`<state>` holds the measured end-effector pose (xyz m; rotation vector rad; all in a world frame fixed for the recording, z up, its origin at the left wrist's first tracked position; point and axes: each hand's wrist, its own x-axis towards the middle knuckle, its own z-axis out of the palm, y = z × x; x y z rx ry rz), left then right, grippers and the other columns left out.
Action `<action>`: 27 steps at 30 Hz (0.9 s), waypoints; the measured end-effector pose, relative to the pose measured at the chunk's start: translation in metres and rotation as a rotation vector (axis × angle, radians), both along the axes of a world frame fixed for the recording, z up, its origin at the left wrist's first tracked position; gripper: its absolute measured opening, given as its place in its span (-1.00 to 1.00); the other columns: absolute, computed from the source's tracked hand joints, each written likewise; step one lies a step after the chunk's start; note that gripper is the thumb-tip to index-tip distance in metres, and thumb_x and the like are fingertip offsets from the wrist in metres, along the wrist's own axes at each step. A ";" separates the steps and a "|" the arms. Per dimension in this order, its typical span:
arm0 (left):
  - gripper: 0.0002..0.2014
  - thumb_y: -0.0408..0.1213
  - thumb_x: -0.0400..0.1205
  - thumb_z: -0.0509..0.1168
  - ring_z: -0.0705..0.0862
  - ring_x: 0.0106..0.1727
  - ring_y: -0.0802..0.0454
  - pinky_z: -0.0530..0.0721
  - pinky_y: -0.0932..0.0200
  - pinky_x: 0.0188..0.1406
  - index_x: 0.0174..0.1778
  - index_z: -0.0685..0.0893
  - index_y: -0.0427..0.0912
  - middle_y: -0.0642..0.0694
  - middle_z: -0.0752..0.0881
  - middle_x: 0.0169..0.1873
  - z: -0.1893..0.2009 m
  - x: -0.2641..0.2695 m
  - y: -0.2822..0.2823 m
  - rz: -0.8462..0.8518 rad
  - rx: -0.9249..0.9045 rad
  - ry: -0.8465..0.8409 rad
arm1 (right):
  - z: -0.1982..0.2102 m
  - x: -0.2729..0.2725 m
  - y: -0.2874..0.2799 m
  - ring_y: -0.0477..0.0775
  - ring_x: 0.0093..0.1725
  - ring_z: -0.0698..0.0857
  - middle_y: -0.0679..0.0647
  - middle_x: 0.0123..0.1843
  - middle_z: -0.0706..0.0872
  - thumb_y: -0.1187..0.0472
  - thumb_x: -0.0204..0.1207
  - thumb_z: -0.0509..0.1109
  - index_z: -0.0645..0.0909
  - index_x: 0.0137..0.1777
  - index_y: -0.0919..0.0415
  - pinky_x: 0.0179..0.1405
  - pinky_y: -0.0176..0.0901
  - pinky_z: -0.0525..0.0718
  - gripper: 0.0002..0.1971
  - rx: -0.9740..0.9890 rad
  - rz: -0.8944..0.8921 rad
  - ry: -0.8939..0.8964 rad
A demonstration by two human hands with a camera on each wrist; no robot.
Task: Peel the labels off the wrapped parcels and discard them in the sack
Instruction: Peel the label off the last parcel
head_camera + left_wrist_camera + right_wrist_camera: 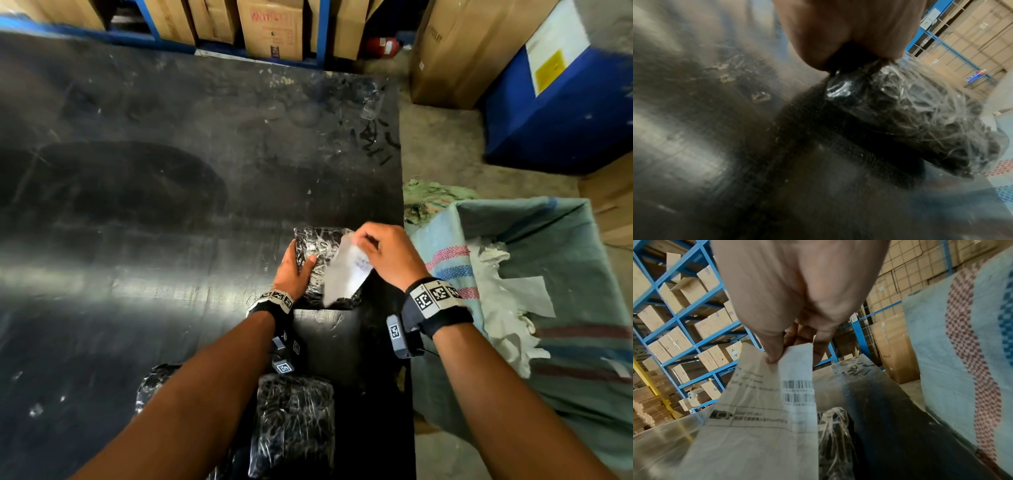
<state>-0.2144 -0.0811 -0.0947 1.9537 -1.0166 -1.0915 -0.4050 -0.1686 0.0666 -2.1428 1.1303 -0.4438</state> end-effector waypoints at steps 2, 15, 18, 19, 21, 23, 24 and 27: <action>-0.23 0.06 0.66 0.31 0.47 0.56 -0.19 0.48 -0.23 0.53 0.70 0.16 -0.17 -0.23 0.45 0.58 -0.002 0.000 0.001 -0.004 -0.003 -0.015 | 0.019 -0.002 -0.014 0.04 -0.21 0.69 0.07 -0.19 0.76 0.31 0.65 0.39 0.70 -0.07 0.27 -0.21 -0.10 0.65 -0.91 -0.084 -0.116 -0.091; -0.26 0.15 0.73 0.15 0.44 0.57 -0.27 0.40 -0.07 0.50 0.71 0.13 -0.23 -0.30 0.37 0.62 0.030 0.008 -0.005 -0.128 0.172 -0.117 | 0.038 -0.004 -0.019 0.04 -0.26 0.72 0.04 -0.24 0.80 0.25 0.60 0.46 0.77 -0.10 0.23 -0.23 0.01 0.70 -0.91 -0.144 -0.159 -0.092; -0.31 0.19 0.74 0.07 0.53 0.50 -0.26 0.43 -0.09 0.48 0.68 0.20 -0.17 -0.29 0.45 0.57 0.046 0.017 0.002 -0.183 0.184 -0.116 | 0.039 -0.002 -0.009 -0.01 -0.26 0.70 0.02 -0.22 0.81 0.25 0.60 0.47 0.78 -0.08 0.22 -0.23 -0.04 0.69 -0.91 -0.127 -0.160 -0.069; -0.30 0.22 0.72 0.06 0.55 0.49 -0.23 0.44 -0.07 0.48 0.67 0.21 -0.16 -0.28 0.47 0.56 0.054 0.020 0.006 -0.196 0.179 -0.108 | 0.039 -0.002 -0.007 -0.02 -0.25 0.70 0.02 -0.21 0.81 0.24 0.60 0.47 0.78 -0.07 0.21 -0.22 -0.05 0.69 -0.92 -0.126 -0.166 -0.066; -0.31 0.21 0.72 0.09 0.54 0.50 -0.16 0.42 0.01 0.49 0.66 0.23 -0.16 -0.23 0.47 0.57 0.068 0.029 0.022 -0.210 0.156 -0.109 | 0.043 0.001 0.000 -0.03 -0.26 0.69 0.00 -0.22 0.80 0.23 0.61 0.47 0.78 -0.07 0.21 -0.22 -0.08 0.67 -0.92 -0.123 -0.175 -0.063; -0.35 0.17 0.73 0.12 0.52 0.52 -0.13 0.39 0.07 0.48 0.66 0.27 -0.14 -0.18 0.48 0.57 0.084 0.043 0.047 -0.201 0.138 -0.125 | 0.049 0.005 0.009 -0.04 -0.27 0.69 0.00 -0.22 0.80 0.23 0.61 0.47 0.79 -0.08 0.21 -0.22 -0.09 0.67 -0.91 -0.126 -0.166 -0.071; -0.36 0.18 0.73 0.13 0.53 0.52 -0.12 0.40 0.07 0.47 0.65 0.29 -0.11 -0.17 0.50 0.56 0.089 0.050 0.060 -0.198 0.132 -0.132 | 0.050 0.007 0.012 -0.02 -0.26 0.70 0.01 -0.22 0.81 0.24 0.60 0.47 0.79 -0.09 0.22 -0.21 -0.08 0.66 -0.90 -0.125 -0.160 -0.074; -0.33 0.30 0.66 0.11 0.55 0.50 -0.10 0.43 0.05 0.49 0.59 0.39 -0.05 -0.14 0.57 0.50 0.110 0.078 0.118 -0.188 0.074 -0.184 | 0.056 0.015 0.026 0.04 -0.23 0.74 0.03 -0.22 0.82 0.24 0.58 0.46 0.79 -0.12 0.22 -0.21 -0.06 0.67 -0.90 -0.121 -0.143 -0.106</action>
